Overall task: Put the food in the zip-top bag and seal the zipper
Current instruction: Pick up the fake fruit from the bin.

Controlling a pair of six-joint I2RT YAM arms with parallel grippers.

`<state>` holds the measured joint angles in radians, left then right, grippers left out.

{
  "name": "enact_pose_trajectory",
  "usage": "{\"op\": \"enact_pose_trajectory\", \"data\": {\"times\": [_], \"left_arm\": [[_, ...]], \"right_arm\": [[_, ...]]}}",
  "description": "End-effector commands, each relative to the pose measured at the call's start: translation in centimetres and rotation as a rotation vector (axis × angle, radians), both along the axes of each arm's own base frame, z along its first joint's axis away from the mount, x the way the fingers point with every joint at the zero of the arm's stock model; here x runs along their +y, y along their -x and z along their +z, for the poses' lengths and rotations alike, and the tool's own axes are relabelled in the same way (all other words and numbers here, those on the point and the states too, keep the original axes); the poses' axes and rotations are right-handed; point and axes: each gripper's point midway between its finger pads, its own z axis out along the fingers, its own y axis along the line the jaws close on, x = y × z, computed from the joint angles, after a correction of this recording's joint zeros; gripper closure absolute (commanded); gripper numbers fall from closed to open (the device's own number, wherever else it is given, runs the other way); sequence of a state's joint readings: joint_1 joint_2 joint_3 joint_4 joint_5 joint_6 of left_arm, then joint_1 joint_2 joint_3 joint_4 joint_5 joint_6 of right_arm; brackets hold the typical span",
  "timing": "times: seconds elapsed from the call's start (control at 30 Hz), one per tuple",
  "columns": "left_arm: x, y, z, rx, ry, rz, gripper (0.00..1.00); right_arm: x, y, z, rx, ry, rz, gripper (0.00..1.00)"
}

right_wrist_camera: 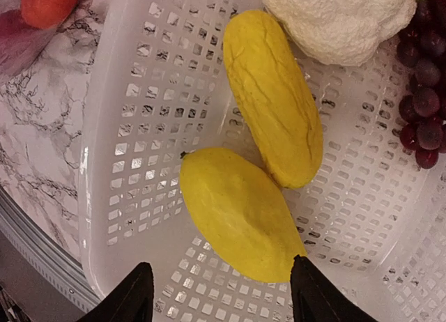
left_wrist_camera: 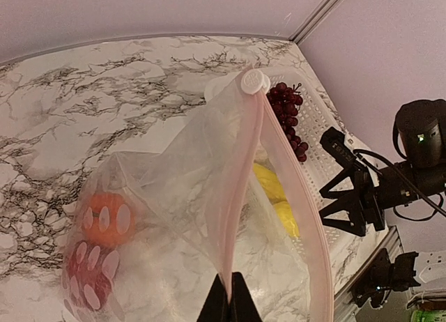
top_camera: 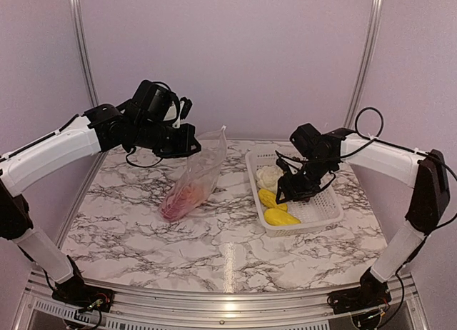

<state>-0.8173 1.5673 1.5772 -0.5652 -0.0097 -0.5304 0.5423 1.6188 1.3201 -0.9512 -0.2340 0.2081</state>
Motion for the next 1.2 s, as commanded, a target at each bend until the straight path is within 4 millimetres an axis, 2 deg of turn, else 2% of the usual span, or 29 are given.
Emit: {"op": "enact_pose_trajectory", "data": {"times": [0.0, 0.37, 0.53, 0.87, 1.0, 1.17], "left_arm": [[0.5, 0.2, -0.3, -0.002, -0.041, -0.006, 1.00], [0.3, 0.2, 0.0, -0.003, -0.038, -0.017, 1.00], [0.3, 0.2, 0.0, -0.004, -0.040, -0.019, 1.00], [0.4, 0.3, -0.2, 0.004, -0.041, -0.014, 1.00], [0.4, 0.3, -0.1, 0.003, -0.039, -0.014, 1.00], [0.4, 0.4, -0.2, 0.009, -0.036, -0.015, 1.00]], "right_arm": [[0.0, 0.9, -1.2, 0.034, 0.045, 0.056, 0.36], [0.6, 1.2, -4.8, 0.095, 0.081, 0.098, 0.36], [0.5, 1.5, -6.3, 0.120, 0.108, 0.118, 0.32], [0.1, 1.2, -7.9, 0.126, 0.146, 0.117, 0.26], [0.3, 0.8, -8.0, 0.111, 0.140, 0.108, 0.28], [0.8, 0.9, -8.6, 0.119, 0.116, 0.113, 0.26]]}}
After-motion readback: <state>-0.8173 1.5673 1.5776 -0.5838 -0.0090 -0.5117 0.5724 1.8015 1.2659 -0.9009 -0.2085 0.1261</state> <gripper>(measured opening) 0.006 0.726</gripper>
